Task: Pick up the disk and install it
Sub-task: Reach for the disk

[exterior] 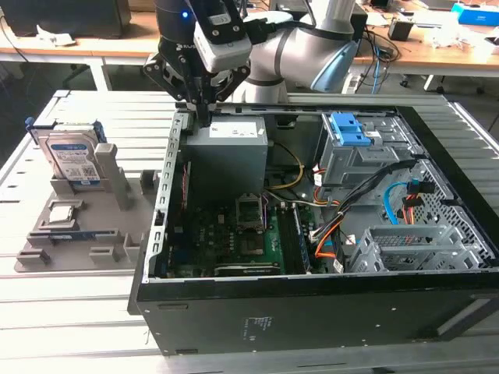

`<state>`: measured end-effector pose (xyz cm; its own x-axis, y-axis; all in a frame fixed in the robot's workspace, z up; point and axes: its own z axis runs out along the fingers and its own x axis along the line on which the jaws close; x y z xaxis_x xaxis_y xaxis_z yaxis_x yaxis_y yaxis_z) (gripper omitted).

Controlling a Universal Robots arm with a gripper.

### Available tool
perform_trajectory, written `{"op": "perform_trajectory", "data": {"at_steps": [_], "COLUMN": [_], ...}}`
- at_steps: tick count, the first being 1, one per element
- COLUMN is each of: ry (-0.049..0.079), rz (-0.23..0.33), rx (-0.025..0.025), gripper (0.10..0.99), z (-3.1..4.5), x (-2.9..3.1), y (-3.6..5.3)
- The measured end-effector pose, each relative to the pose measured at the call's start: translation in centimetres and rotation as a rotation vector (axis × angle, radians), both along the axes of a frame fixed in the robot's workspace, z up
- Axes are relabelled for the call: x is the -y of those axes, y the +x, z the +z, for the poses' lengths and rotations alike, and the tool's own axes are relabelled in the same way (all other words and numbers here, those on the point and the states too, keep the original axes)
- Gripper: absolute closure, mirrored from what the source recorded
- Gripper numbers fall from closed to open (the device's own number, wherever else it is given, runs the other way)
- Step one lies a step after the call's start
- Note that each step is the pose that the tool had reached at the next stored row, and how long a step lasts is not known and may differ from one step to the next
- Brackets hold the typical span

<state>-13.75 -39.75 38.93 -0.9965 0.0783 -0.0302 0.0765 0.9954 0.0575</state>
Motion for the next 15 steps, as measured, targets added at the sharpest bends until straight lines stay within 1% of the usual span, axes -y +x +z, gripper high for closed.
{"op": "perform_trajectory", "data": {"at_steps": [4,5,6,9,11,14,15], "ry": [0.0,0.0,0.0,0.0,0.0,0.0,0.0], "rz": [0.0,0.0,0.0,0.0,0.0,0.0,0.0], "rx": [0.0,0.0,0.0,0.0,0.0,0.0,0.0], "gripper": [0.98,0.98,0.98,0.98,0.98,0.98,0.98], "z": [0.0,0.0,0.0,0.0,0.0,0.0,0.0], "x": [0.0,0.0,0.0,0.0,0.0,0.0,0.0], "y": [-1.05,-1.58,-2.48,-3.12,-3.79,-5.03,-5.24]}}
